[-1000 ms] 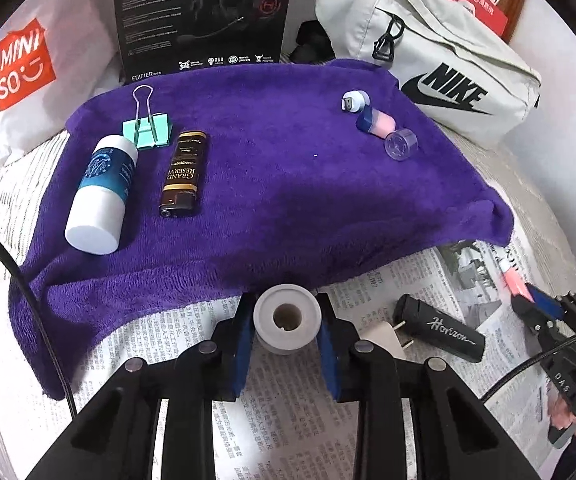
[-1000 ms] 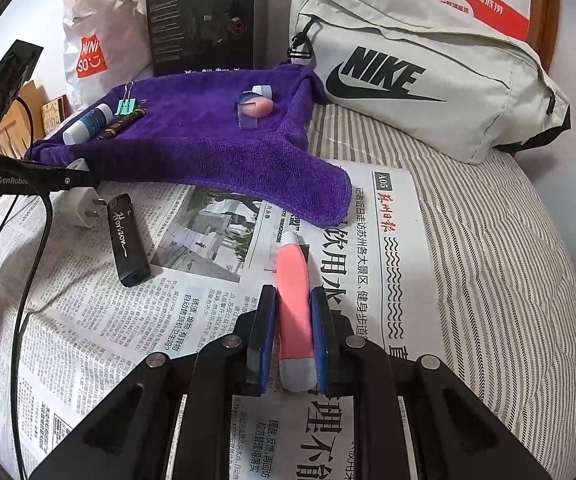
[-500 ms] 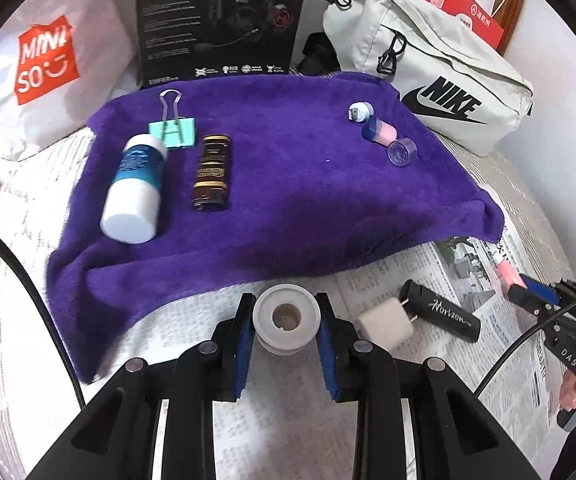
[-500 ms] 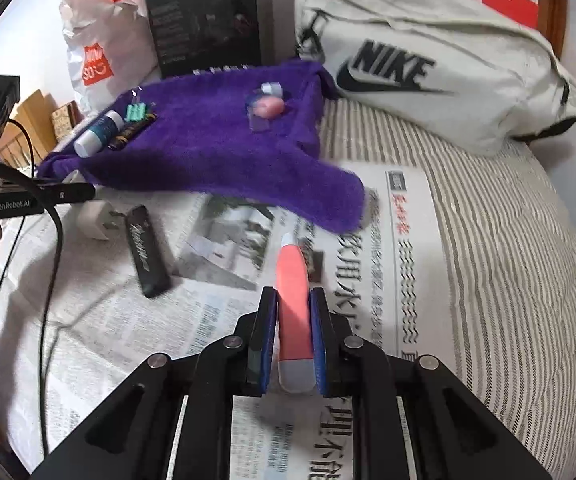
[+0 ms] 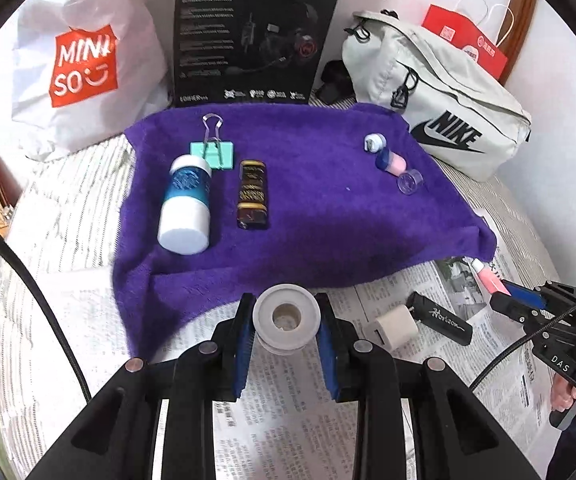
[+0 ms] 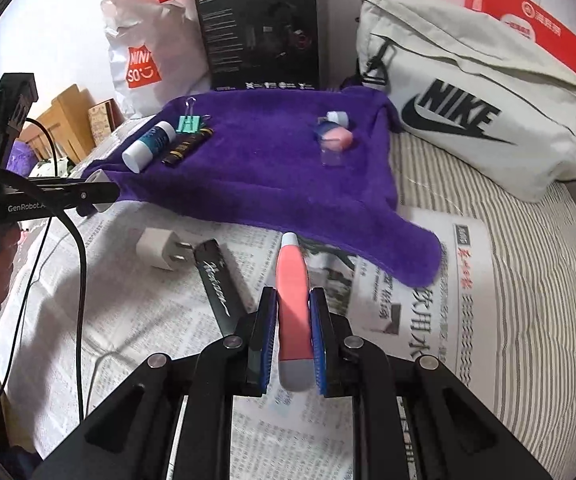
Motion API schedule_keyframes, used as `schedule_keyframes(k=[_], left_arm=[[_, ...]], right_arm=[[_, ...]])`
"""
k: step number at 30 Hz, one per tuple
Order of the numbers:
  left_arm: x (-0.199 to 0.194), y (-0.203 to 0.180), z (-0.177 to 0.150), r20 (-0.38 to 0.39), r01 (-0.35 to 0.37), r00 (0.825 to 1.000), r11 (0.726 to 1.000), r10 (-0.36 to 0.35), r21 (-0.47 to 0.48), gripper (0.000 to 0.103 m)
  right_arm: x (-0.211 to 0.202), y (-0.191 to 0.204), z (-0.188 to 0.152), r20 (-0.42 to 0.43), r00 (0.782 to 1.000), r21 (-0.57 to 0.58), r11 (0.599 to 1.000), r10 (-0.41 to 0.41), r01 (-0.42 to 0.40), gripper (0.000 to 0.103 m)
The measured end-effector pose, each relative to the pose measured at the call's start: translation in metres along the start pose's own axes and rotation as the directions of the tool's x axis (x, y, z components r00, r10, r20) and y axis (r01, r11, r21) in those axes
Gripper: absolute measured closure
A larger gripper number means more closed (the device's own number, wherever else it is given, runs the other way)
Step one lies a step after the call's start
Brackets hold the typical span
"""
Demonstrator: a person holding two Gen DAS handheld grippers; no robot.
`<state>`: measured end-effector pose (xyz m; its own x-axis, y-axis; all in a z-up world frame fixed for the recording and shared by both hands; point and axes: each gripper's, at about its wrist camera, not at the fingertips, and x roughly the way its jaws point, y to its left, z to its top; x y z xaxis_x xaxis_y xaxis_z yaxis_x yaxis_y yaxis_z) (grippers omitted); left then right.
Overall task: Organize rigid objects
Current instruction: 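Set the tube down with the right tool while the left tool sets the tape down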
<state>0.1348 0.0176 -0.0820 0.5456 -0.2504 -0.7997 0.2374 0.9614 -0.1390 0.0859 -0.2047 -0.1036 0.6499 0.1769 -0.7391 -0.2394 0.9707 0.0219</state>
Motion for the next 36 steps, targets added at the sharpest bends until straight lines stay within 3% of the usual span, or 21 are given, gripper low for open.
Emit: schedule_keyframes(k=[12, 21, 28, 36], left_arm=[[-0.005, 0.013, 0.027, 0.026, -0.002, 1.000, 1.000, 0.002, -0.001, 0.075], [0.014, 0.017, 0.047, 0.004, 0.003, 1.000, 1.000, -0.003, 0.003, 0.075], [0.024, 0.019, 0.058, -0.007, 0.003, 1.000, 1.000, -0.003, 0.002, 0.075], [0.036, 0.024, 0.059, -0.030, 0.008, 1.000, 1.000, -0.008, -0.008, 0.075]], right_arm=[[-0.001, 0.000, 0.046, 0.048, 0.999, -0.042, 0.999, 0.007, -0.005, 0.086], [0.024, -0.011, 0.089, 0.050, 0.999, -0.064, 0.998, 0.004, -0.001, 0.086], [0.063, -0.011, 0.107, -0.013, 1.000, -0.084, 0.996, 0.022, -0.023, 0.086], [0.090, -0.013, 0.103, -0.071, 0.997, -0.090, 0.996, 0.021, -0.027, 0.086]])
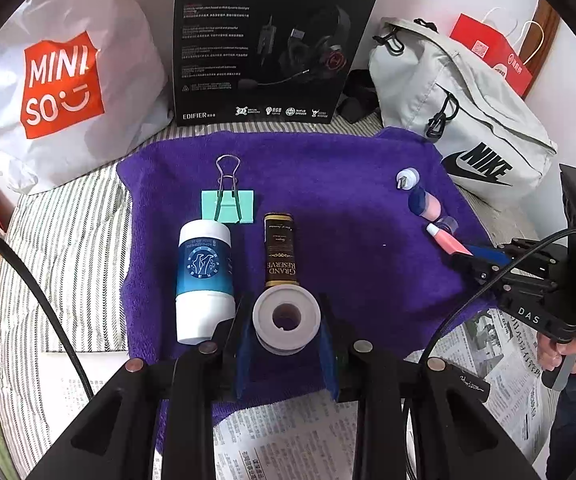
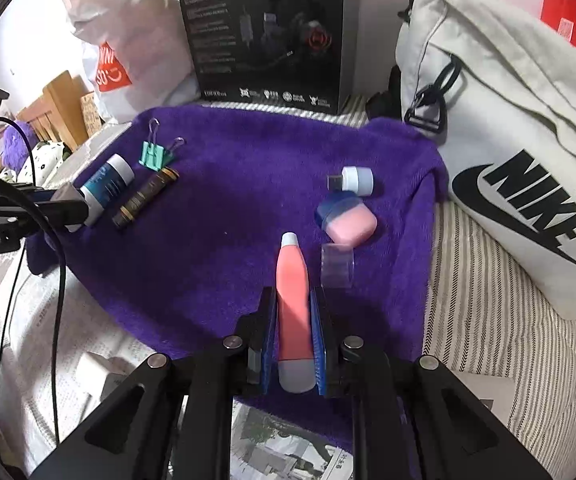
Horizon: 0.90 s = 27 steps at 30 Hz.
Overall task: Organize rigid objects
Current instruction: 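Set the tube down with the right tool while the left tool sets the tape down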
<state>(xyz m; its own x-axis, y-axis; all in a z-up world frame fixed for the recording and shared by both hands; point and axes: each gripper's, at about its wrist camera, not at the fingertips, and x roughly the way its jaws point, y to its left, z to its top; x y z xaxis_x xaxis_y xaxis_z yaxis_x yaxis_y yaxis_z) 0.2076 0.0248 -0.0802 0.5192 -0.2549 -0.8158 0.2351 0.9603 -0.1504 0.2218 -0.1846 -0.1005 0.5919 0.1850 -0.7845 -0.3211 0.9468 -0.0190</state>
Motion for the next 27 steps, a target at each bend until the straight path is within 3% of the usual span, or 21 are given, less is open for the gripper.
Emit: schedule_keyframes(k=[22, 27], left_arm=[[0.025, -0.006, -0.007, -0.093, -0.041, 0.995, 0.999, 0.042, 0.015, 0.075], [0.032, -0.008, -0.008, -0.121, -0.053, 0.991, 0.998, 0.055, 0.021, 0.075]], right_arm=[[0.019, -0.007, 0.003, -0.022, 1.000, -0.019, 1.000, -0.021, 0.021, 0.086], [0.015, -0.011, 0.001, -0.012, 1.000, -0.011, 1.000, 0.001, -0.001, 0.075]])
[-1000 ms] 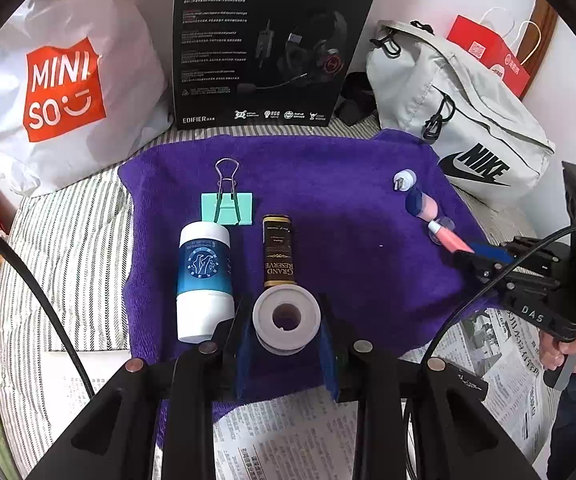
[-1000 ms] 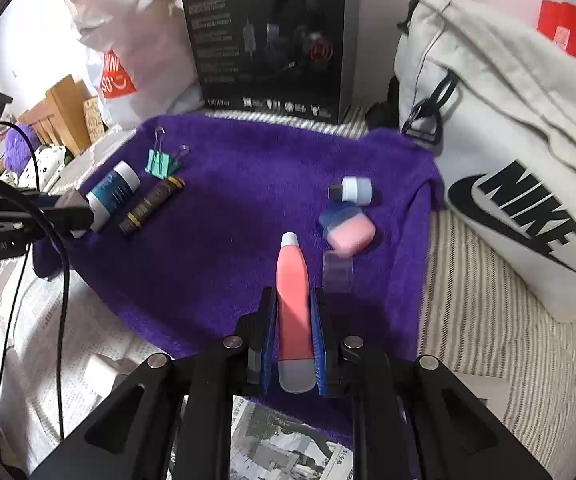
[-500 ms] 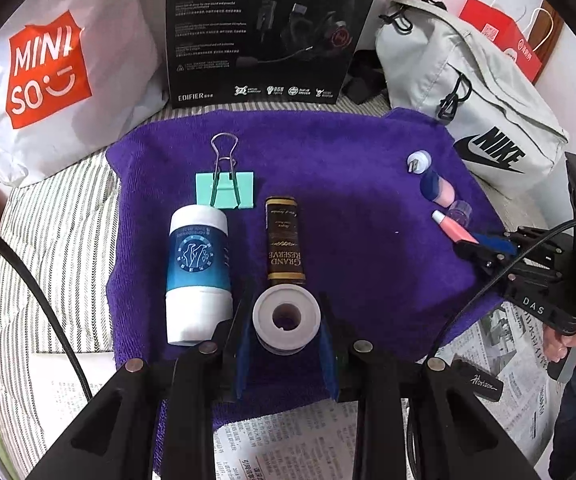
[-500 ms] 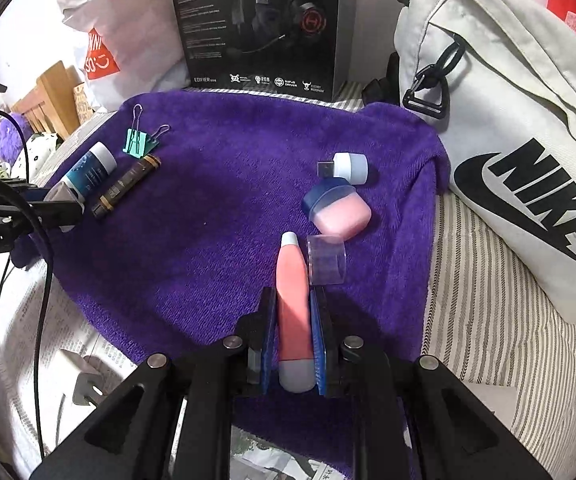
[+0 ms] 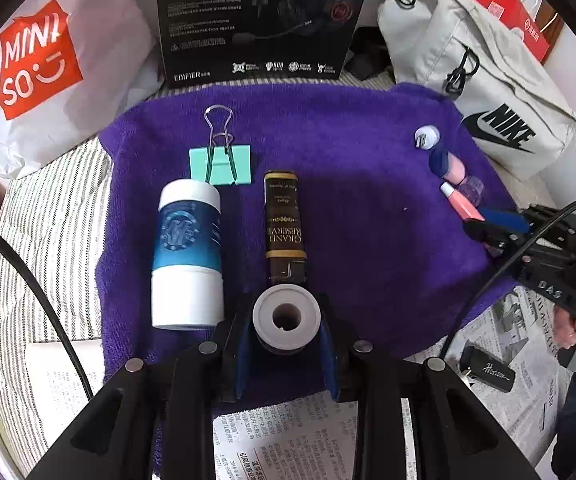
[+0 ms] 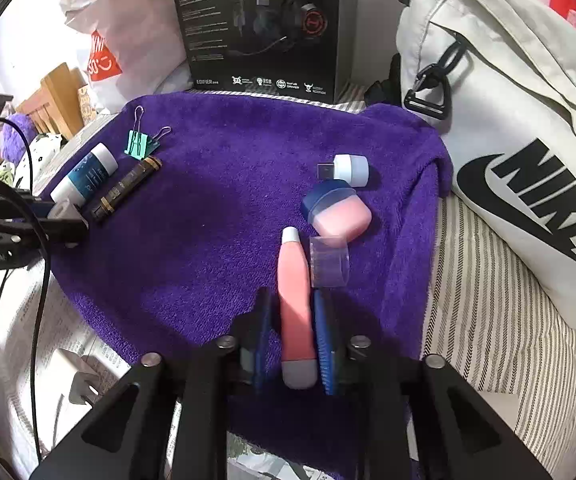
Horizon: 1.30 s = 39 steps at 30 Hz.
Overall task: Organize rigid objects
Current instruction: 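Set the tube down with the right tool while the left tool sets the tape down, then grasp the black Horizon case with the right tool while the left tool grasps the plug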
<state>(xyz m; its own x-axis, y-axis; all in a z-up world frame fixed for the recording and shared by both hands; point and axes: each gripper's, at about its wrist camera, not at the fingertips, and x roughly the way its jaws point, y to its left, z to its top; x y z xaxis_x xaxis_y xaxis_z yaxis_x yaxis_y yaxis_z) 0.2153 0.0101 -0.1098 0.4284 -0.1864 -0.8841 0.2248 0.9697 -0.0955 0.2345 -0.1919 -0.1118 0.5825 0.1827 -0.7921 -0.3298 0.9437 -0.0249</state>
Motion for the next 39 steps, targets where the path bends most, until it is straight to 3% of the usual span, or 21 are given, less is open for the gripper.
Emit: schedule_keyframes(k=[4, 12, 24, 29, 33, 39], left_arm=[[0.002, -0.001, 0.001, 0.000, -0.002, 1.000, 1.000, 0.002, -0.004, 0.075], [0.005, -0.003, 0.001, 0.010, -0.016, 1.000, 1.000, 0.016, 0.001, 0.074], [-0.004, -0.002, -0.007, 0.026, -0.002, 1.000, 0.999, 0.003, -0.041, 0.071], [-0.024, -0.007, -0.016, 0.067, 0.003, 0.998, 0.999, -0.001, -0.039, 0.066], [-0.042, -0.012, -0.026, 0.101, 0.001, 0.995, 1.000, 0.002, -0.026, 0.056], [-0.060, -0.014, -0.044, 0.133, 0.016, 0.991, 0.999, -0.012, -0.030, 0.056]], right_arm=[[-0.013, -0.002, 0.000, 0.033, 0.999, 0.006, 1.000, 0.001, -0.002, 0.061], [-0.041, 0.000, -0.002, 0.080, 0.997, 0.011, 1.000, -0.011, 0.010, 0.053], [-0.078, 0.018, -0.028, 0.100, 0.995, -0.013, 1.000, -0.015, 0.016, 0.050], [-0.084, 0.032, -0.052, 0.075, 0.997, -0.045, 0.999, 0.012, -0.009, 0.049], [-0.083, 0.046, -0.071, 0.042, 0.997, -0.065, 0.996, 0.061, -0.059, 0.049], [-0.076, 0.070, -0.091, 0.007, 0.995, -0.119, 0.988, 0.098, -0.097, 0.049]])
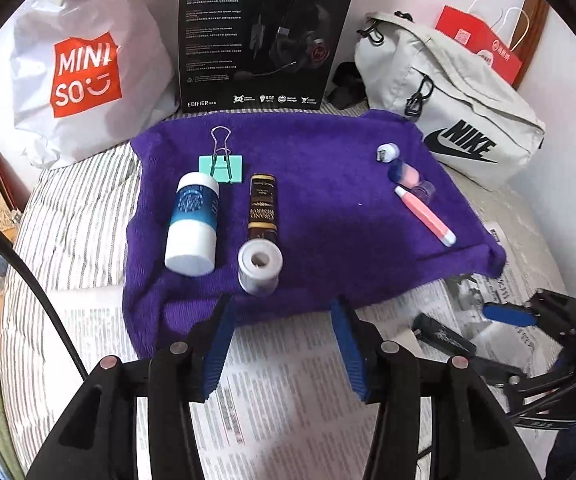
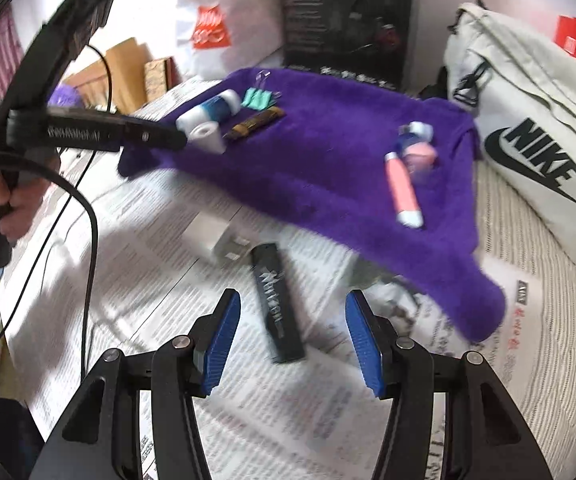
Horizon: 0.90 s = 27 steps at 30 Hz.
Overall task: Organize rigid objects
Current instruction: 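Grasp the black Horizon case with the right tool while the left tool grasps the plug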
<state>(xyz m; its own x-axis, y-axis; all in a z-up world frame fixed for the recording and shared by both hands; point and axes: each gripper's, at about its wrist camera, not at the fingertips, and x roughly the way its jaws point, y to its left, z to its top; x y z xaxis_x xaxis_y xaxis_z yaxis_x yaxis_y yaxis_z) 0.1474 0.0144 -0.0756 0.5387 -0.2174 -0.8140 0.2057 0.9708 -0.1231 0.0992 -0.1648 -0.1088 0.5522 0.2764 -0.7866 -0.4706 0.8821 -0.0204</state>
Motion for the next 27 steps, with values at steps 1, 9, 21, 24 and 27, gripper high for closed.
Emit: schedule_keyframes(k=[1, 9, 21, 24, 27], left_arm=[[-0.002, 0.000, -0.003, 0.002, 0.001, 1.000, 1.000, -0.001, -0.001, 0.056], [-0.011, 0.002, -0.022, 0.000, -0.004, 1.000, 1.000, 0.004, -0.010, 0.056], [-0.009, -0.002, -0.033, -0.005, 0.023, 1.000, 1.000, -0.023, 0.000, 0.056], [-0.005, -0.007, -0.034, -0.013, 0.037, 0.999, 0.999, -0.037, 0.010, 0.056], [-0.002, -0.012, -0.036, -0.018, 0.043, 0.999, 0.999, -0.043, 0.028, 0.056]], right_arm=[[0.002, 0.003, -0.001, -0.002, 1.000, -0.012, 1.000, -0.003, 0.003, 0.049], [0.030, 0.012, -0.002, -0.013, 0.999, -0.058, 0.997, -0.043, 0.042, 0.069], [0.005, -0.022, -0.012, 0.004, 0.988, 0.189, 0.970, -0.157, 0.153, 0.081], [0.012, -0.025, -0.015, -0.028, 0.985, 0.194, 0.966, -0.168, 0.170, 0.081], [0.016, -0.023, -0.019, -0.033, 0.982, 0.189, 0.964, -0.185, 0.188, 0.079]])
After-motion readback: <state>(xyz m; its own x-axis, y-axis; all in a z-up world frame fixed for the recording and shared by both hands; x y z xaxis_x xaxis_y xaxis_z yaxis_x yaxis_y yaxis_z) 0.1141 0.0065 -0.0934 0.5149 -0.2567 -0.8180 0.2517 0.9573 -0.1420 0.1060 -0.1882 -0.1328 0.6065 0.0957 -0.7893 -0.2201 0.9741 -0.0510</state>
